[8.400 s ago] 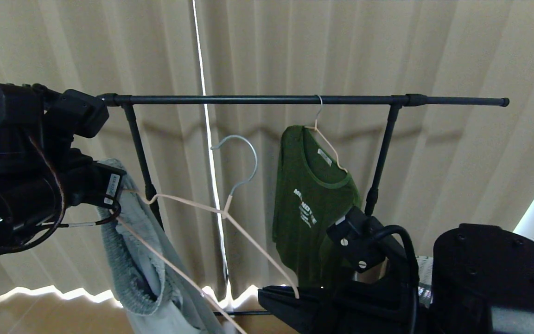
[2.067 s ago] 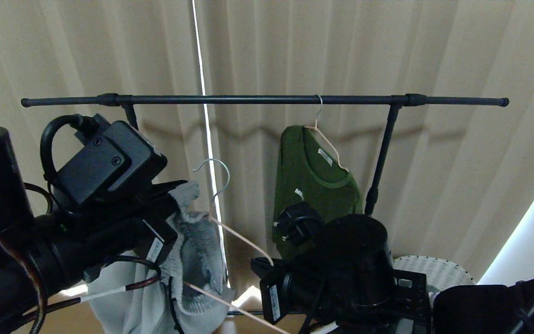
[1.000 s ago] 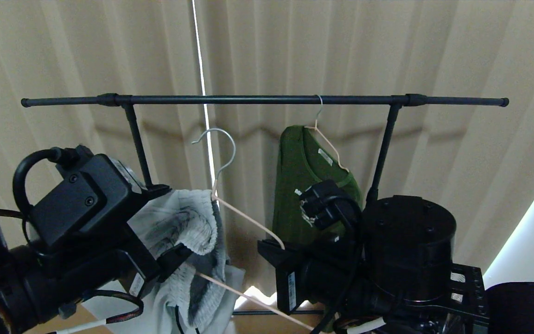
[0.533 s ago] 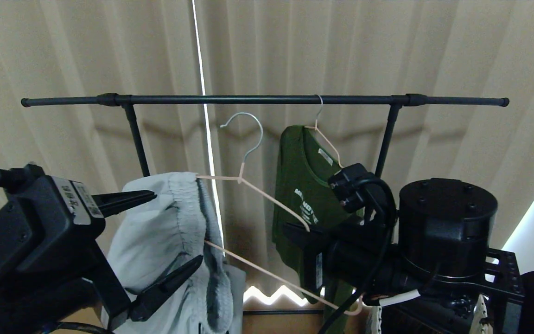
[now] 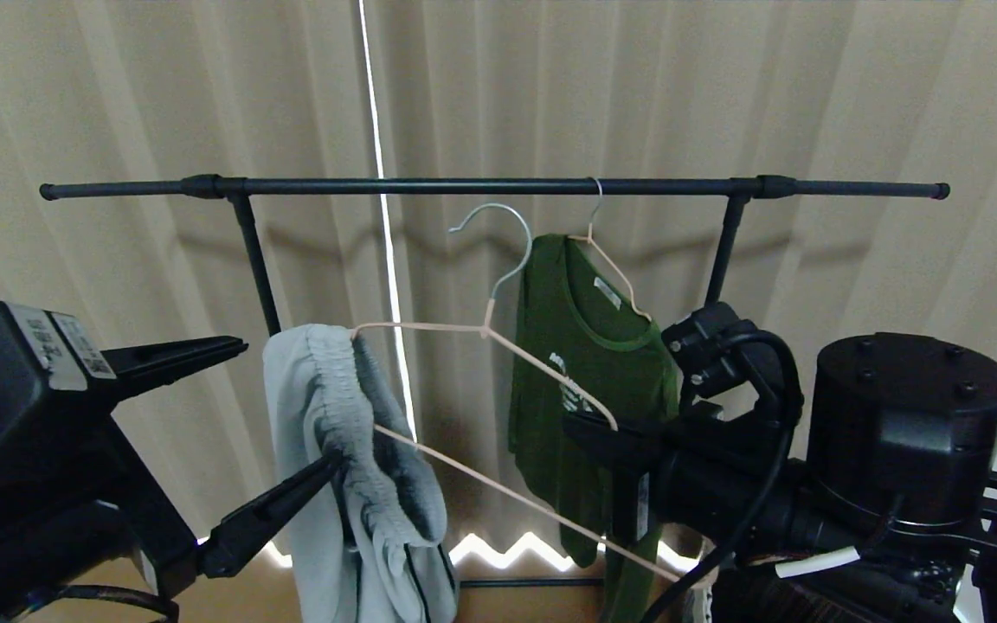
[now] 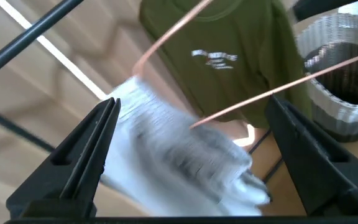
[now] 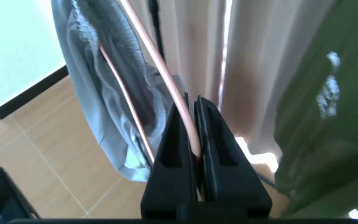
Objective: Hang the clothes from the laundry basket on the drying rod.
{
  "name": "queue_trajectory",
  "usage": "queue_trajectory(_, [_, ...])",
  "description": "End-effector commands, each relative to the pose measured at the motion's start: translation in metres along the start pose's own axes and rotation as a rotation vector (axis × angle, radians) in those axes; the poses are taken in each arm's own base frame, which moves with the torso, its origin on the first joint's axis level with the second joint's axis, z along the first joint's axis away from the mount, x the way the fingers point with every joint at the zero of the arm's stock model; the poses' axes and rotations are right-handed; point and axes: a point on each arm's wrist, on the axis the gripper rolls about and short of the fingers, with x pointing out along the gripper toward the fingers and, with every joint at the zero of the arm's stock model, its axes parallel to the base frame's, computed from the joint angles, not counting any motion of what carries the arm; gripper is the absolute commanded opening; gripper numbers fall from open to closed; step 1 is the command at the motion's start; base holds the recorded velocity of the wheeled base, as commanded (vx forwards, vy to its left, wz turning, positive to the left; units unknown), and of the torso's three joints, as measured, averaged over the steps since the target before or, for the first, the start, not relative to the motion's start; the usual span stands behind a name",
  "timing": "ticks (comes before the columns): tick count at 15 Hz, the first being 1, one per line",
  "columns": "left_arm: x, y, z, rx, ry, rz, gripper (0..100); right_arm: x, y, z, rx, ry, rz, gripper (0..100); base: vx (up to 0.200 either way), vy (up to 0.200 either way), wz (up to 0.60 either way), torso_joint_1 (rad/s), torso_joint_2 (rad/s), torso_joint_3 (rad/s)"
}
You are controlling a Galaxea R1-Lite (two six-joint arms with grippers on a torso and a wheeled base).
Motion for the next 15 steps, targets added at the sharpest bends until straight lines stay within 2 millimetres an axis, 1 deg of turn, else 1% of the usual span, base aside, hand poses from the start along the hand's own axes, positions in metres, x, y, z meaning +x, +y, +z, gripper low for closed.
queue_trajectory(1, [-0.002,0.008,-0.005,-0.009,0.026,0.059,100,-0.015,-0.007,0.0,0.006,-0.012,-0.011,0,0.0,0.0,0.0,0.0,0.0,0.0])
queue_trajectory(4, [0.004,0.019,-0.013,-0.029,0.091,0.124,100,-0.029,-0.01,-0.003,0.006,-0.015,-0.01,0,0.0,0.0,0.0,0.0,0.0,0.0])
queue_trajectory(6, [0.016,0.025,-0.022,-0.046,0.154,0.154,100,-0.034,-0.011,-0.003,0.005,-0.018,-0.009,0,0.0,0.0,0.0,0.0,0.0,0.0])
queue_trajectory(8, [0.022,0.029,-0.023,-0.051,0.151,0.161,100,-0.04,-0.012,-0.006,-0.003,-0.013,-0.003,0,0.0,0.0,0.0,0.0,0.0,0.0])
queue_trajectory(10, [0.023,0.028,-0.022,-0.045,0.095,0.086,100,-0.046,-0.014,-0.009,-0.033,-0.003,0.04,0,0.0,0.0,0.0,0.0,0.0,0.0])
queue_trajectory(11, [0.023,0.03,-0.021,-0.003,0.019,-0.033,100,-0.058,-0.014,-0.01,-0.059,0.0,0.121,0,0.0,0.0,0.0,0.0,0.0,0.0])
queue_trajectory(12, [0.023,0.031,-0.019,0.059,-0.029,-0.086,100,-0.06,-0.013,-0.009,-0.074,-0.002,0.153,0,0.0,0.0,0.0,0.0,0.0,0.0])
queue_trajectory(15, [0.026,0.029,-0.019,0.194,-0.094,-0.166,100,-0.055,-0.013,-0.013,-0.085,0.024,0.154,0,0.0,0.0,0.0,0.0,0.0,0.0])
